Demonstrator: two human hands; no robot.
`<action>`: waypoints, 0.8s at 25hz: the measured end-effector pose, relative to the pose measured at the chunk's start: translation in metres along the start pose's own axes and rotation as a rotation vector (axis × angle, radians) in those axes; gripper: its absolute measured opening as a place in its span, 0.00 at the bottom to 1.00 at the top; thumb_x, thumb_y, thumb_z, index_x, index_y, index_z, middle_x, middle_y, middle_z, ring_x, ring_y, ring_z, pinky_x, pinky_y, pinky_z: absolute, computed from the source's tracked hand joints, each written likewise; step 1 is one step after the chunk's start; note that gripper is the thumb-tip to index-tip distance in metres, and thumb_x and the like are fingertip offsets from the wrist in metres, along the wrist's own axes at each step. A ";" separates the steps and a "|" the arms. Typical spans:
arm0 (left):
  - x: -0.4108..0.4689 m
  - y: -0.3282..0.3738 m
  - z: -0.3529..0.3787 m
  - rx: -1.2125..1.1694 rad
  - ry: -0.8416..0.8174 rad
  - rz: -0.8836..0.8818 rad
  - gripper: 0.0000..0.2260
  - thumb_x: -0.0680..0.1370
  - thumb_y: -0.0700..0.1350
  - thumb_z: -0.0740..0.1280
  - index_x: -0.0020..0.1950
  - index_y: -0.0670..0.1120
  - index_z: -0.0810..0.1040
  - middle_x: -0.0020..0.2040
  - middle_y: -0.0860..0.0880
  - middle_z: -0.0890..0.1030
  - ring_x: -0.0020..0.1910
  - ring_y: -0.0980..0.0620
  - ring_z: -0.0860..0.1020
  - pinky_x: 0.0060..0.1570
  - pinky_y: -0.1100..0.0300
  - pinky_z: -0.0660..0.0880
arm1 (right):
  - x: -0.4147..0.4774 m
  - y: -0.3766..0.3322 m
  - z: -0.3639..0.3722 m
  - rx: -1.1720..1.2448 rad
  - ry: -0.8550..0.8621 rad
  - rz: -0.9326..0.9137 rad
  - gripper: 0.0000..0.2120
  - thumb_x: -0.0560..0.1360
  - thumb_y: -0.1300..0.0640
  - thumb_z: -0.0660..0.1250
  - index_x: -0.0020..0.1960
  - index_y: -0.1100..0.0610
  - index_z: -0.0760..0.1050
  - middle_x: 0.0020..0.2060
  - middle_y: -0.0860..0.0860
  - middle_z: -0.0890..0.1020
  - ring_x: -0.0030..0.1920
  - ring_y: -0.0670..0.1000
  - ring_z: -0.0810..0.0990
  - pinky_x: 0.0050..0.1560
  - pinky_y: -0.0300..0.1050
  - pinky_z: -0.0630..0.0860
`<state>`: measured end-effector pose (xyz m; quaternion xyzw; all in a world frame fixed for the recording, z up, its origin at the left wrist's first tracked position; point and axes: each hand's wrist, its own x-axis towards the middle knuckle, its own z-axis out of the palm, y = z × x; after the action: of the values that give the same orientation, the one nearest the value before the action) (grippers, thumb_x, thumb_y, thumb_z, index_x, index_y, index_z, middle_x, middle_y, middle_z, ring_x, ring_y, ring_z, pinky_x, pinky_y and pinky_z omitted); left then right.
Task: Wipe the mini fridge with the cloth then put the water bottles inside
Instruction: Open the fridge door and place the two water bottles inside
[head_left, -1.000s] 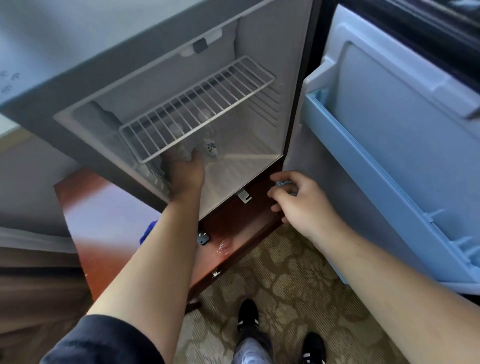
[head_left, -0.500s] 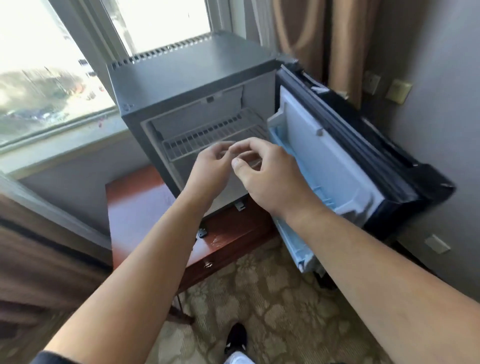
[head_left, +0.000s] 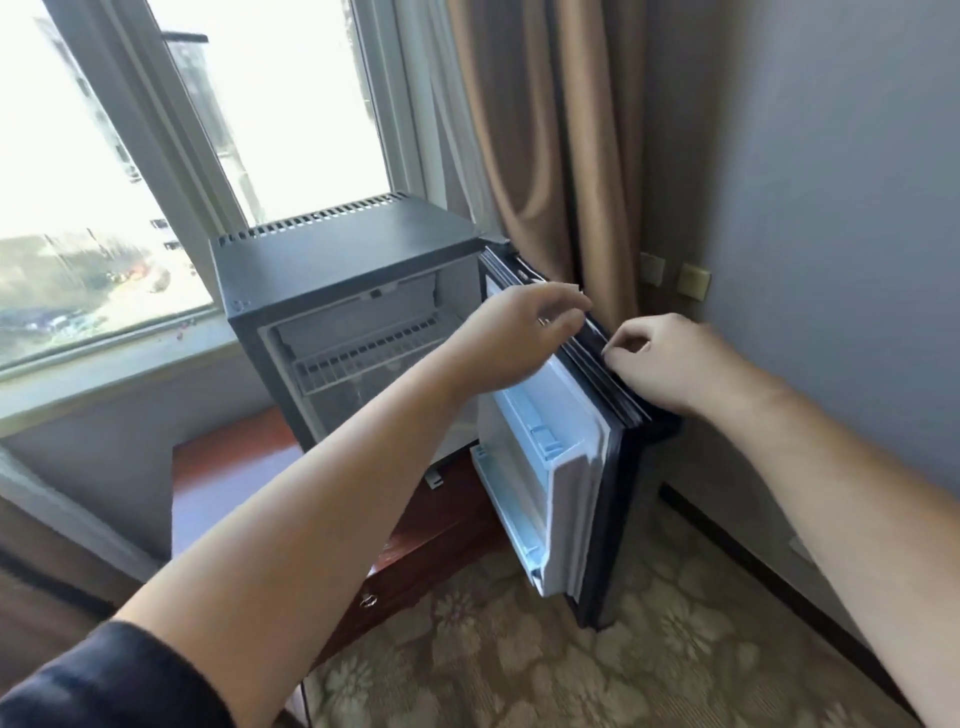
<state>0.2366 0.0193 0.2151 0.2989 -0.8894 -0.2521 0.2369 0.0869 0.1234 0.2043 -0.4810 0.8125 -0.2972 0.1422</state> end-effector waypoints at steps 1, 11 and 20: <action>0.000 0.004 0.006 0.042 -0.034 0.004 0.12 0.83 0.49 0.64 0.64 0.52 0.82 0.60 0.55 0.84 0.60 0.57 0.80 0.64 0.60 0.73 | 0.001 0.004 0.004 0.035 0.000 0.010 0.09 0.70 0.45 0.65 0.39 0.47 0.80 0.41 0.54 0.85 0.48 0.58 0.81 0.42 0.42 0.69; -0.031 -0.045 -0.042 0.241 0.070 -0.185 0.17 0.83 0.55 0.61 0.47 0.49 0.85 0.42 0.49 0.86 0.45 0.50 0.81 0.47 0.56 0.75 | 0.004 -0.072 0.069 0.027 -0.158 -0.260 0.14 0.68 0.40 0.64 0.37 0.49 0.78 0.38 0.50 0.84 0.50 0.56 0.83 0.52 0.50 0.80; -0.045 -0.145 -0.139 0.122 0.112 -0.364 0.19 0.85 0.58 0.56 0.53 0.55 0.86 0.48 0.56 0.87 0.49 0.56 0.83 0.58 0.53 0.78 | 0.037 -0.202 0.164 -0.126 -0.320 -0.481 0.18 0.78 0.42 0.62 0.60 0.53 0.75 0.50 0.52 0.79 0.57 0.59 0.81 0.52 0.52 0.78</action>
<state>0.4073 -0.0947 0.2232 0.4823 -0.8195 -0.2194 0.2182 0.2940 -0.0385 0.2027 -0.7082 0.6594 -0.1919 0.1640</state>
